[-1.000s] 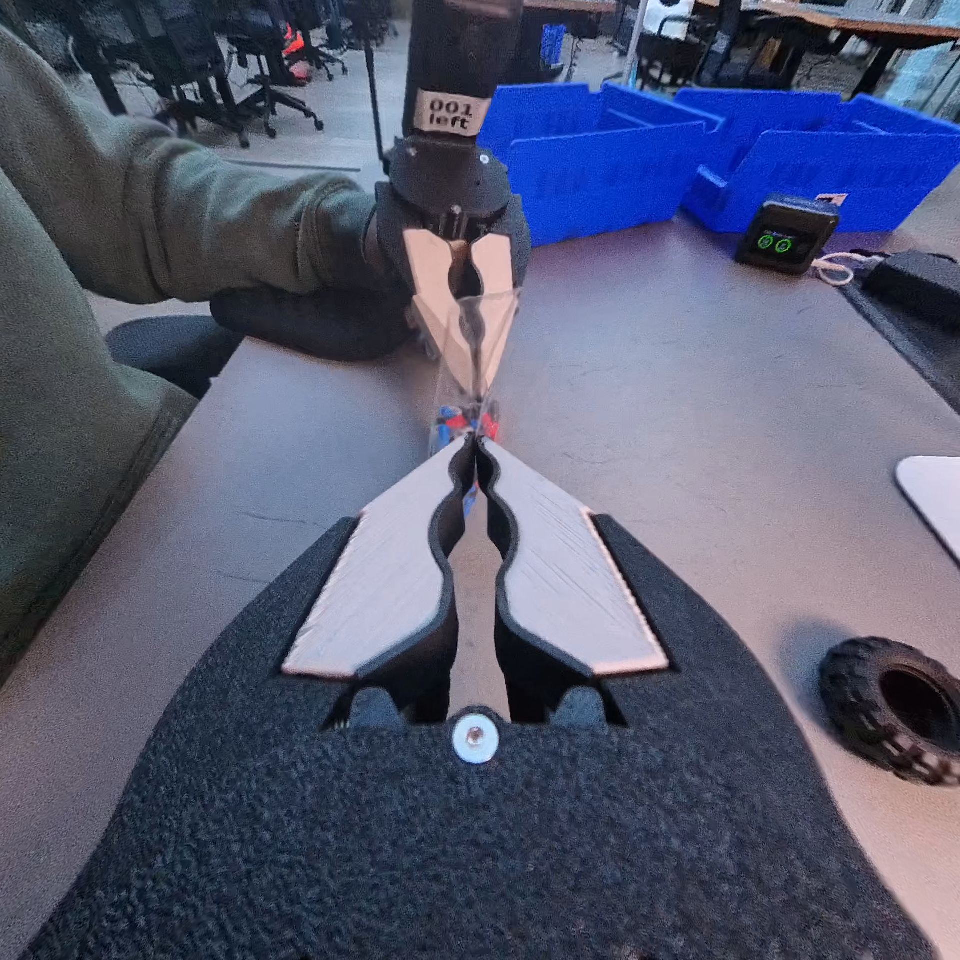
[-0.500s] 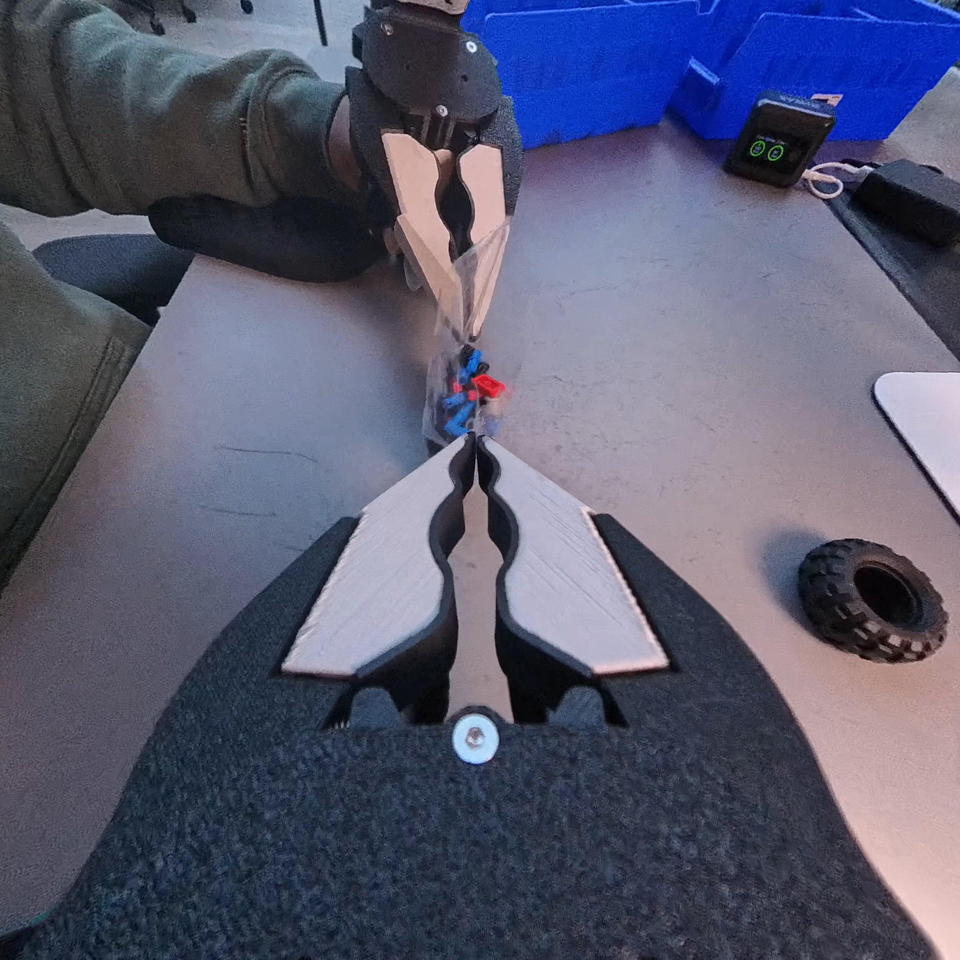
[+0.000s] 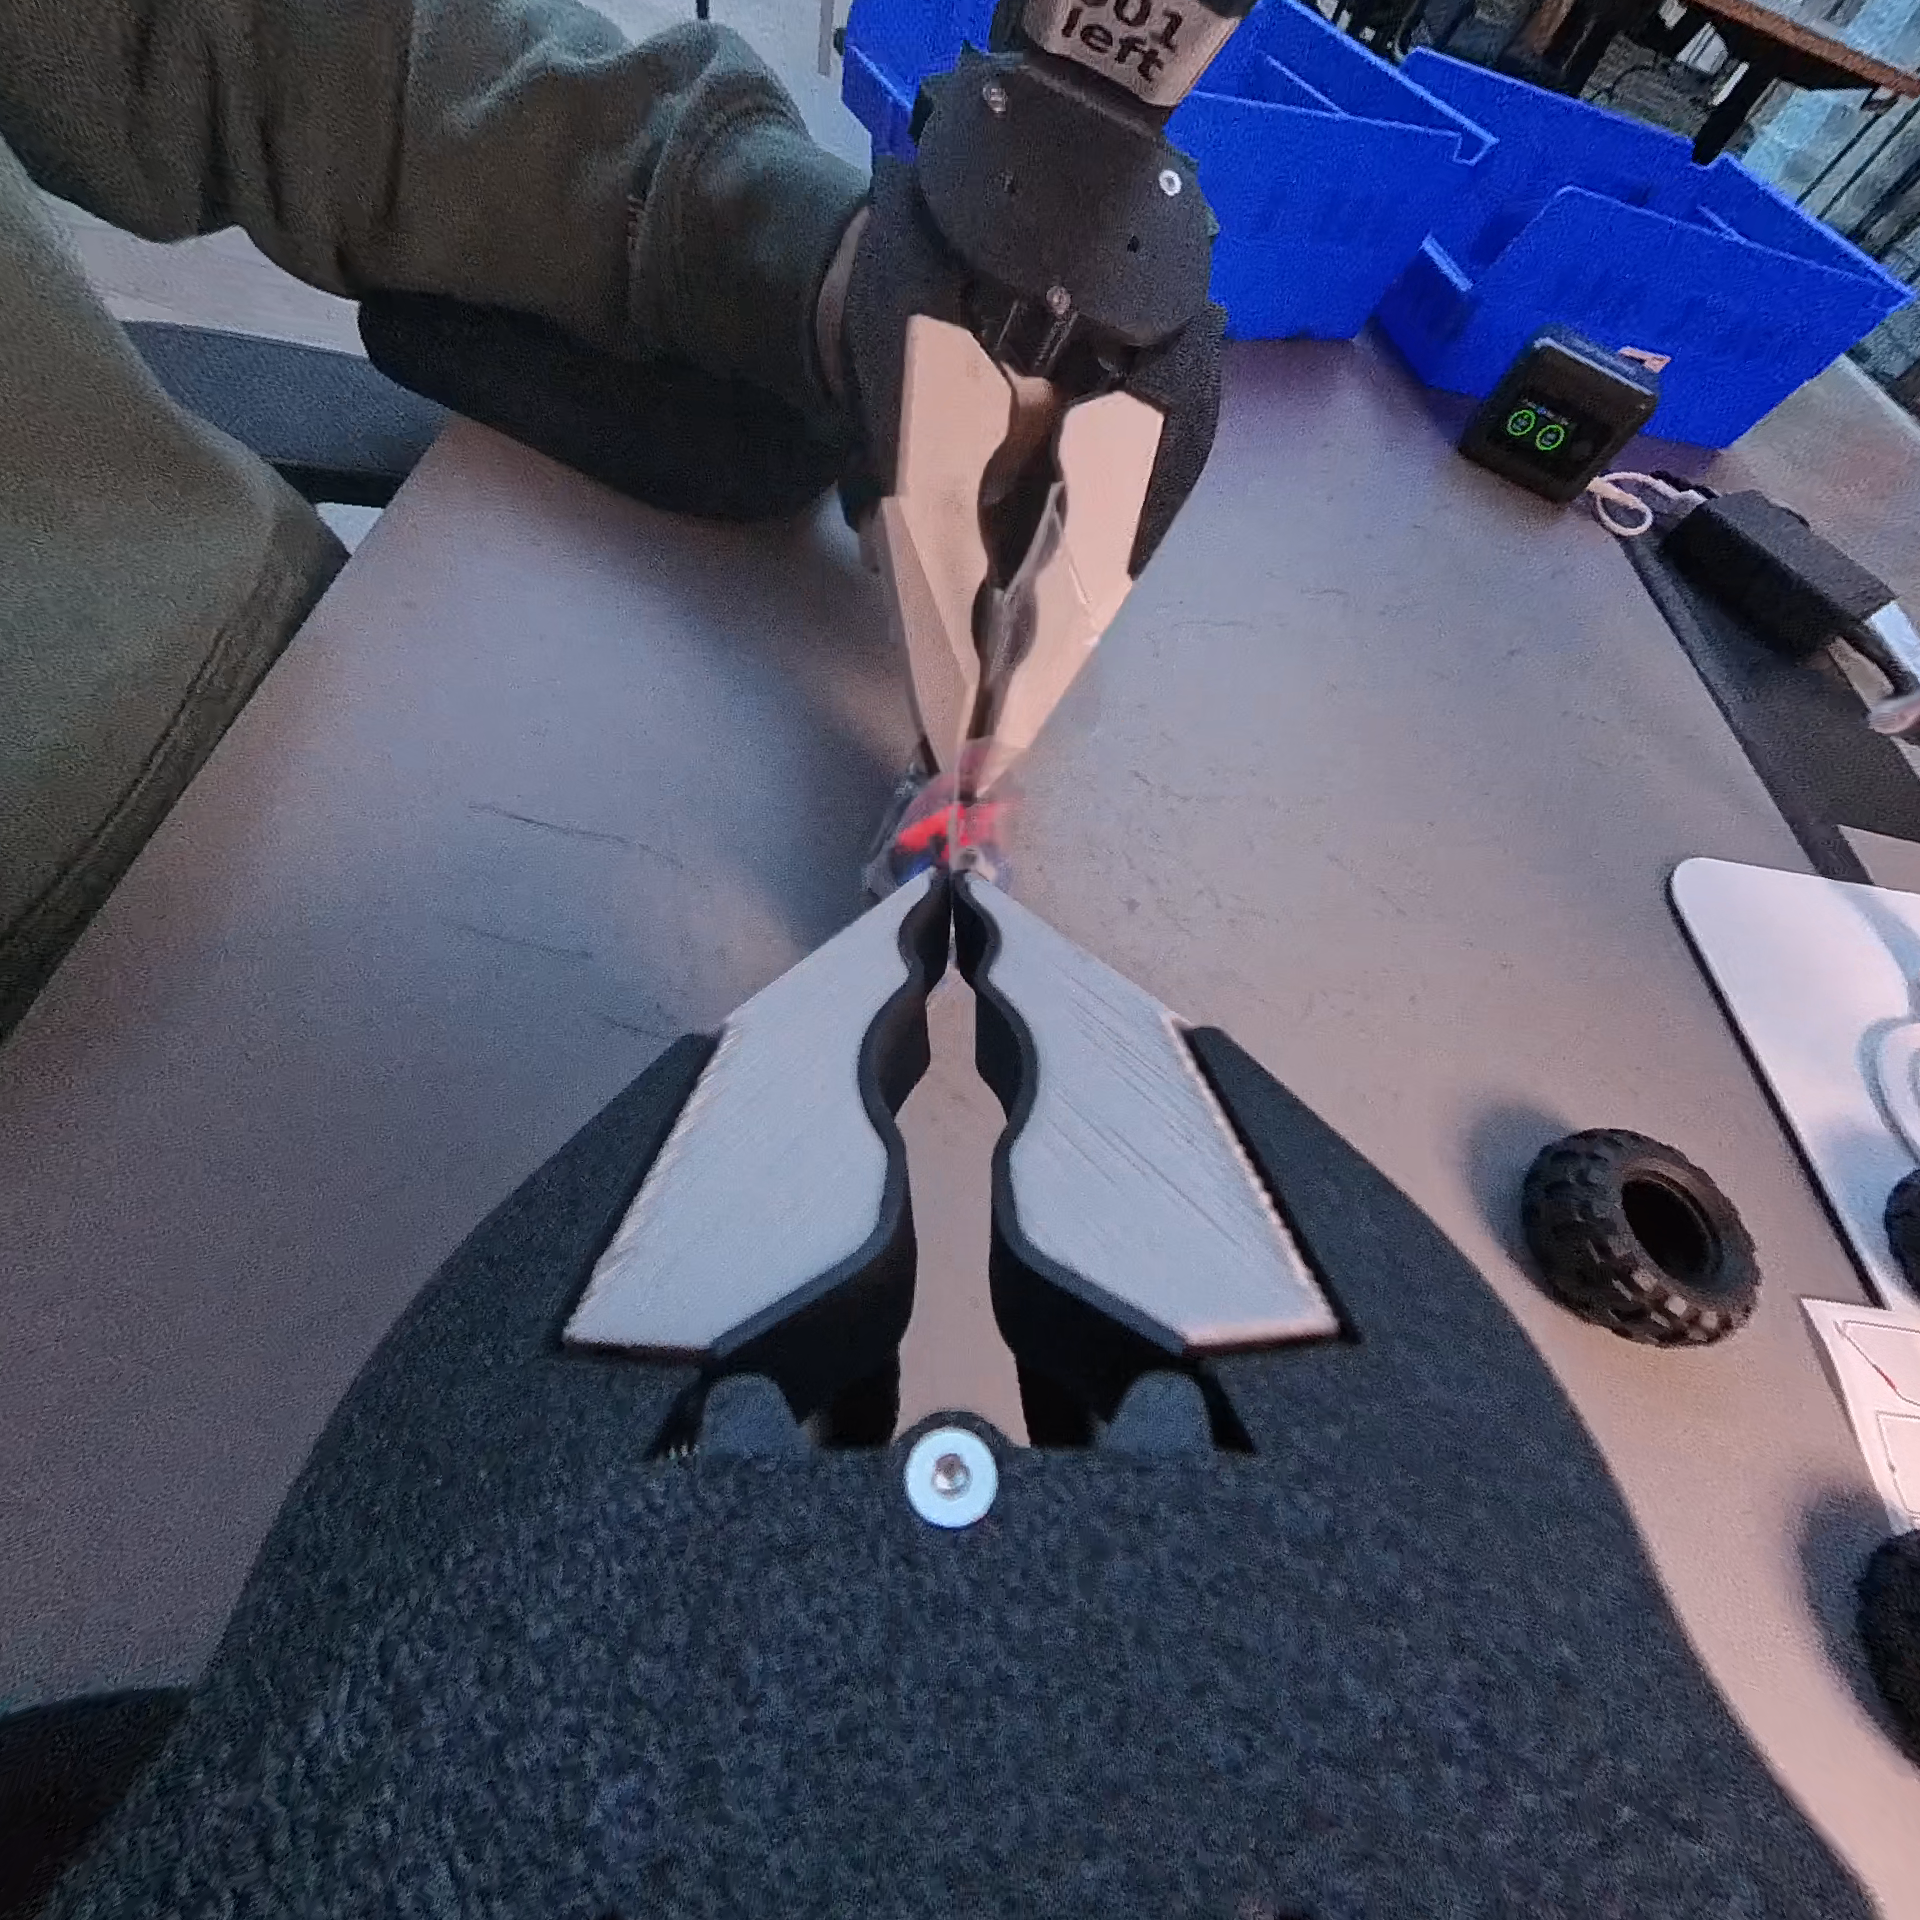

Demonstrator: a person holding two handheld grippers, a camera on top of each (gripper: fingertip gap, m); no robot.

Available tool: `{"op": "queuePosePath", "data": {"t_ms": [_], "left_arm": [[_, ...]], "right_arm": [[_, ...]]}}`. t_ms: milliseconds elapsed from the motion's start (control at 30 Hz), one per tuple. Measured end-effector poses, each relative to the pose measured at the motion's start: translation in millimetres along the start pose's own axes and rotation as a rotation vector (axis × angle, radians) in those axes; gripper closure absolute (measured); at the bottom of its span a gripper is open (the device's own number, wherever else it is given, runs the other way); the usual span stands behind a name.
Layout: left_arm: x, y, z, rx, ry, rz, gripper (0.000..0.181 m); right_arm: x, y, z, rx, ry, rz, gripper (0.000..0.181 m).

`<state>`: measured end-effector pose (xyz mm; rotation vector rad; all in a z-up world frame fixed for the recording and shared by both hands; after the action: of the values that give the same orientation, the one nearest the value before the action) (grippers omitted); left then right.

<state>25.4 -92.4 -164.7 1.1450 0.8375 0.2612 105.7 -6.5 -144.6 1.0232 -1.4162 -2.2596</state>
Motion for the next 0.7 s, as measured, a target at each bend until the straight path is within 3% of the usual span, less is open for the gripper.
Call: {"op": "queuePosePath", "data": {"t_ms": [167, 300, 367, 400, 433, 467, 500, 633, 700], "left_arm": [[0, 7, -10, 0.027, 0.102, 0.062, 0.181], [-1, 11, -8, 0.040, 0.117, 0.107, 0.181], [0, 13, -6, 0.051, 0.121, 0.120, 0.181], [2, 13, -4, 0.059, 0.122, 0.120, 0.181], [3, 14, -3, 0.069, 0.124, 0.119, 0.181], [4, 14, -3, 0.076, 0.129, 0.114, 0.181], [4, 14, -3, 0.083, 0.142, 0.110, 0.181], [-7, 24, -3, 0.122, 0.185, 0.169, 0.181], [-8, 21, -7, 0.184, 0.246, 0.128, 0.181]], "right_arm": [[-10, -4, 11, 0.054, -0.078, 0.008, 0.179], [-6, 1, 13, 0.112, -0.087, 0.018, 0.122], [2, 1, 10, 0.109, -0.098, 0.019, 0.114], [8, 2, 8, 0.097, -0.100, 0.024, 0.119], [12, 3, 6, 0.085, -0.112, 0.034, 0.136], [15, 4, 6, 0.071, -0.131, 0.041, 0.165], [15, 5, 7, 0.049, -0.142, 0.042, 0.177], [10, 13, 14, 0.025, -0.204, 0.111, 0.179], [13, 9, 16, -0.076, -0.267, 0.080, 0.179]]}}
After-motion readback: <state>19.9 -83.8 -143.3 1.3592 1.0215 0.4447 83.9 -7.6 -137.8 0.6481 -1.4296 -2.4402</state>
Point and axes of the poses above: each gripper's, where its closed fingertips meet, x out along the fingers, y out of its top, z = x × y across the jaws, the point moved 5 cm from there along -x, back along the fingers, and after that the axes turned 6 degrees about -y, right-handed, at the moved point
